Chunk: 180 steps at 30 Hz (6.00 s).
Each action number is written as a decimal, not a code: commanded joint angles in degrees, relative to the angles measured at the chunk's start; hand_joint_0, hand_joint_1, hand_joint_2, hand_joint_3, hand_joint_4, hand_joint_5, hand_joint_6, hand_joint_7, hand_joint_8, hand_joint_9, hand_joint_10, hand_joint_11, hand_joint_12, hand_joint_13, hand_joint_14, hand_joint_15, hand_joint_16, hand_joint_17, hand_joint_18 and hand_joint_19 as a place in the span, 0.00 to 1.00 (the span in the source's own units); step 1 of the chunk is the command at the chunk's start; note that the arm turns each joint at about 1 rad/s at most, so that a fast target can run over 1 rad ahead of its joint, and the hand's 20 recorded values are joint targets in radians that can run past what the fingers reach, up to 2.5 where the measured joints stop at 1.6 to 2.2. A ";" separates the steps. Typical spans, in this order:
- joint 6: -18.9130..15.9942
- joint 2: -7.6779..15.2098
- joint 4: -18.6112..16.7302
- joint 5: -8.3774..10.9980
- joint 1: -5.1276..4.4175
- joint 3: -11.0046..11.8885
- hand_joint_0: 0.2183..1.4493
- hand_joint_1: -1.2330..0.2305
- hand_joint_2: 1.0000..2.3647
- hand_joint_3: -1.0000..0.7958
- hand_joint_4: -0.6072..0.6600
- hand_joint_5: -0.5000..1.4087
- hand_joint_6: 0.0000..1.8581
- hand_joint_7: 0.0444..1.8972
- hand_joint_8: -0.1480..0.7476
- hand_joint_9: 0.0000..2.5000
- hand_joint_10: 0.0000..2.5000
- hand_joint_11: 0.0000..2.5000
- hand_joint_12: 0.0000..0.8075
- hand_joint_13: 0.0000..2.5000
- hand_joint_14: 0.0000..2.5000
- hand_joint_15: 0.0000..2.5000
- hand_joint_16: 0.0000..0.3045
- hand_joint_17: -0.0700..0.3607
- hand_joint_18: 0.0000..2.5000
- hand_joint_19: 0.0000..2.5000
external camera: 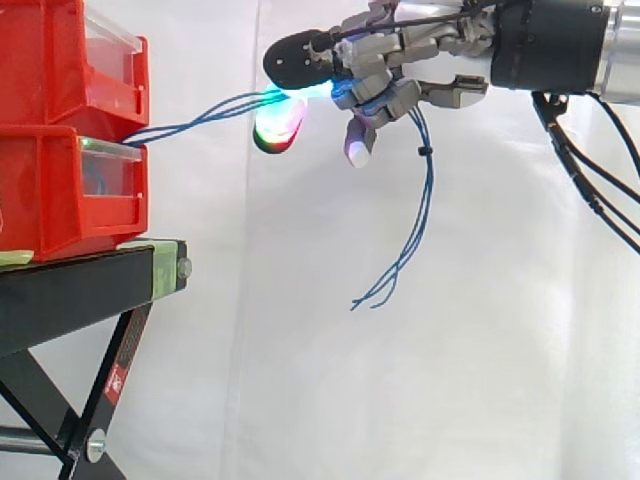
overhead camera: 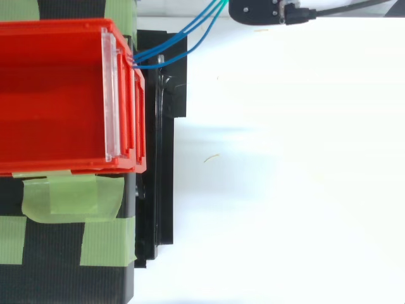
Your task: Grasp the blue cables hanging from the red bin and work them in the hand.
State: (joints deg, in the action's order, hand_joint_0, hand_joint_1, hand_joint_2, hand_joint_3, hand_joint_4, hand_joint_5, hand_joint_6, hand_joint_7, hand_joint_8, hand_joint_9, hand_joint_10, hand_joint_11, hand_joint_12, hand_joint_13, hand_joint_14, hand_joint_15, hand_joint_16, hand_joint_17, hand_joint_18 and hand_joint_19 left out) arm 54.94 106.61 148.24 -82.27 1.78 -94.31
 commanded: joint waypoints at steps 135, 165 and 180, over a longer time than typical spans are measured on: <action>-33.49 0.00 4.25 -1.67 -0.02 0.00 0.42 0.37 0.00 0.05 0.70 0.40 0.17 0.65 0.62 0.17 1.00 0.99 0.60 0.30 1.00 0.61 0.18 0.45 0.37 0.30; -29.89 0.00 4.25 -1.23 -0.46 0.00 0.41 0.37 0.00 0.00 0.66 0.55 0.17 0.68 0.57 0.33 1.00 1.00 0.57 0.41 1.00 0.63 0.18 0.45 0.49 0.26; -29.89 0.00 5.92 -1.32 -0.46 0.00 0.41 0.37 0.00 0.00 0.65 0.60 0.14 0.71 0.53 0.41 1.00 1.00 0.56 0.45 1.00 0.63 0.18 0.45 0.54 0.27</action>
State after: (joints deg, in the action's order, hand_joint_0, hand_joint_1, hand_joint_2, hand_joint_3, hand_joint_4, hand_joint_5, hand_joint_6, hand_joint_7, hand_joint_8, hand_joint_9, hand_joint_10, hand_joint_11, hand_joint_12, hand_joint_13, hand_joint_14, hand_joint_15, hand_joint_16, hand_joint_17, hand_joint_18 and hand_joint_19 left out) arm 25.05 106.61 154.13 -83.50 1.32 -94.32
